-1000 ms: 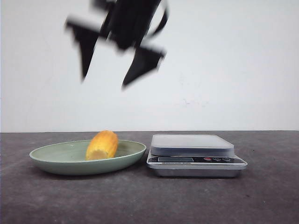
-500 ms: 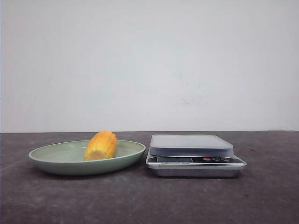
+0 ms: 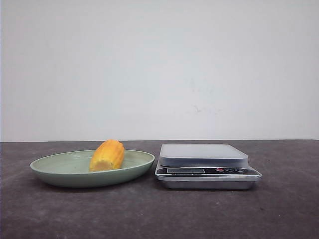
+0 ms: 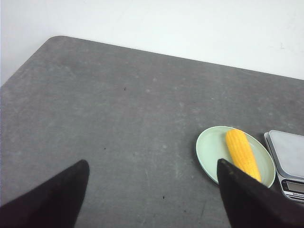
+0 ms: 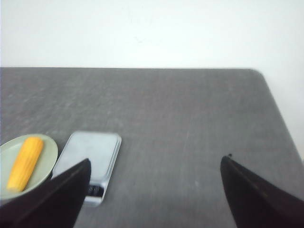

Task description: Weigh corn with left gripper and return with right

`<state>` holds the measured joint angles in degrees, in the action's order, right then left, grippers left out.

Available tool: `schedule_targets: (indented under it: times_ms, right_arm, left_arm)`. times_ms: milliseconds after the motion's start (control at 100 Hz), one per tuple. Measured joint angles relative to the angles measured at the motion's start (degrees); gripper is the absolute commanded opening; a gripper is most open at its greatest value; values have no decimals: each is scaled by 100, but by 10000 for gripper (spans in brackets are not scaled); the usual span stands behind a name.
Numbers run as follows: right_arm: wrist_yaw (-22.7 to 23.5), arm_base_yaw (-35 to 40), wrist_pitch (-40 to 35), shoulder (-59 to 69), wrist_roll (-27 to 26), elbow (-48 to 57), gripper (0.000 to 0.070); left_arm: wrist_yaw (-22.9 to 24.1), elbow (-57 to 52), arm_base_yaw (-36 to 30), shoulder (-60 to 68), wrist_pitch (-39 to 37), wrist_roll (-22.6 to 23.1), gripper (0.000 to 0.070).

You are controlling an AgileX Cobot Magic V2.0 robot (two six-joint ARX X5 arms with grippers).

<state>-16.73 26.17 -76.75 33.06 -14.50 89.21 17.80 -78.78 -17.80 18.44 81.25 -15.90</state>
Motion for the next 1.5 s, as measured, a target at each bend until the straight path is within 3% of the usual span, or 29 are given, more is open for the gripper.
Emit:
schedule_targets:
  times_ms: [270,330,380,430,540,580,1500]
  right_arm:
    - [203,-411,-15,-1342,-249,-1130,548]
    - [302,-551,-13,-1644,-243,-1405,514]
    - [341,-634,-11,-1851,-232,-1639,443]
    - [365,-708,-11,-1991,-225,-1856,346]
    - [476,-798,-11,-2074,-219,-2245,0]
    - [476,-833,-11,-2074,-212,-2315,6]
    - [474,-894,52,-2098,-140,-2330,5]
  left_arm:
    - [-162,363,-2,0,-2,-20,515]
    - [-164,490,-2,0,-17,-22,507]
    - [-166,581,-4,0,-116,-22,490]
    - [-212,647,-4,0,-225,-22,419]
    - [-278,741,-4,0,-315,-20,101]
    - [-278,752,-4,0,-317,-20,0]
    - [-278,754,-4,0,-365,48,0]
